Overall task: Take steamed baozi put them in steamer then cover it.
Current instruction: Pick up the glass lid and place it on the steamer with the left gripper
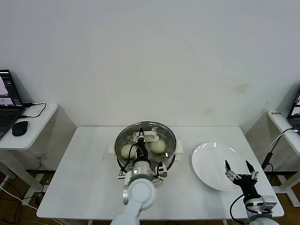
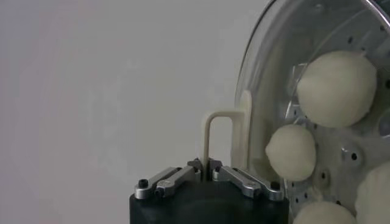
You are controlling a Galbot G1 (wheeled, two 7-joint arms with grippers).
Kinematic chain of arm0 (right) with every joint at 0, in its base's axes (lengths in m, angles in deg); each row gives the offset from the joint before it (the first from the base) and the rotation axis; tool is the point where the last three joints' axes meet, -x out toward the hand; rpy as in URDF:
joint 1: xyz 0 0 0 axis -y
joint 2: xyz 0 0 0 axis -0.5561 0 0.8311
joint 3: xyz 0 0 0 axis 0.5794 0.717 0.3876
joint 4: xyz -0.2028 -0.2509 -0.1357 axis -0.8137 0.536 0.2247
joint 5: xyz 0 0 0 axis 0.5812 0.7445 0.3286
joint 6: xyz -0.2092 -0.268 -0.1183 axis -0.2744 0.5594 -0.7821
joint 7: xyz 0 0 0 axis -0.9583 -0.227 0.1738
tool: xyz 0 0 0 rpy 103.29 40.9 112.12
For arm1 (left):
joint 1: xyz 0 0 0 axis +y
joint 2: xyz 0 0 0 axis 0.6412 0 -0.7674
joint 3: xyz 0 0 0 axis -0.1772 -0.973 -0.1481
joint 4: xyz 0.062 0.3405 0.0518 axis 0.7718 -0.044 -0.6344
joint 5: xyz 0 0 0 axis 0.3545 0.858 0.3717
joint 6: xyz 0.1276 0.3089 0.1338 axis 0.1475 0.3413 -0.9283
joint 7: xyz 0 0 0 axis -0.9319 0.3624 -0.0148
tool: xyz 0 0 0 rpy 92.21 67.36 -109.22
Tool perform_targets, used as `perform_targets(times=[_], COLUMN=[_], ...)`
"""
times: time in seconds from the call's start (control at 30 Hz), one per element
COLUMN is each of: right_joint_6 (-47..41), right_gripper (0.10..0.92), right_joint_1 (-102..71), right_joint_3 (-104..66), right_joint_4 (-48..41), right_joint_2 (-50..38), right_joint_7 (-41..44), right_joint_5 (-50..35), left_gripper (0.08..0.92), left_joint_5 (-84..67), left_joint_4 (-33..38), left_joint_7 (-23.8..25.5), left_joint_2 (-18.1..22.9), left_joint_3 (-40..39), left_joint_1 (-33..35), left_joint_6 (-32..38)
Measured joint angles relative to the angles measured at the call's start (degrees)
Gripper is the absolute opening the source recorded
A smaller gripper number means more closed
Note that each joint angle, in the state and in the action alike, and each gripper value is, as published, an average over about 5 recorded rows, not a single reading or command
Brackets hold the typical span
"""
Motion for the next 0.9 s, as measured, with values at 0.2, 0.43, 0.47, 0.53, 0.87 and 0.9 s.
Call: perform_targets(times=[0.2,0.43,0.47,0.53,0.87,0.9], right_joint_6=[0.3,0.4,0.41,0.45,0.56,0.56], right_gripper=[0.823,0.823,0.822,0.823,0.823,0.823], right_joint_1=[-0.08,-0.07,-0.07,-0.03,0.25,0.26], right_joint_3=[-0.01,-0.06,-0.06,-0.06,-0.15,-0.15], right_joint_4=[-0.16,-0.26,-0.29,-0.39,-0.76,-0.75], right_joint_2=[0.35,0.31,0.32,0.34,0.46,0.49], right_joint_7=[0.08,0.12,0.13,0.15,0.27,0.28], right_joint_5=[0.07,0.09,0.1,0.15,0.2,0.2], left_gripper=[0.136,0.136,0.136,0.136,0.136,0.136], left_joint_5=[1.06,1.7,1.76,1.89,2.03,2.0], left_joint_4=[-0.64,-0.93,-0.92,-0.81,-0.69,-0.8], left_joint_7=[-0.09,-0.08,-0.04,0.08,0.01,-0.08], left_joint_2=[0.27,0.44,0.45,0.47,0.47,0.45], left_joint_3=[-0.54,-0.21,-0.14,-0.02,0.59,0.62], left_joint_1=[0.08,0.13,0.19,0.36,0.75,0.67], left_joint_6=[-0.08,0.03,0.05,0.1,1.08,1.2])
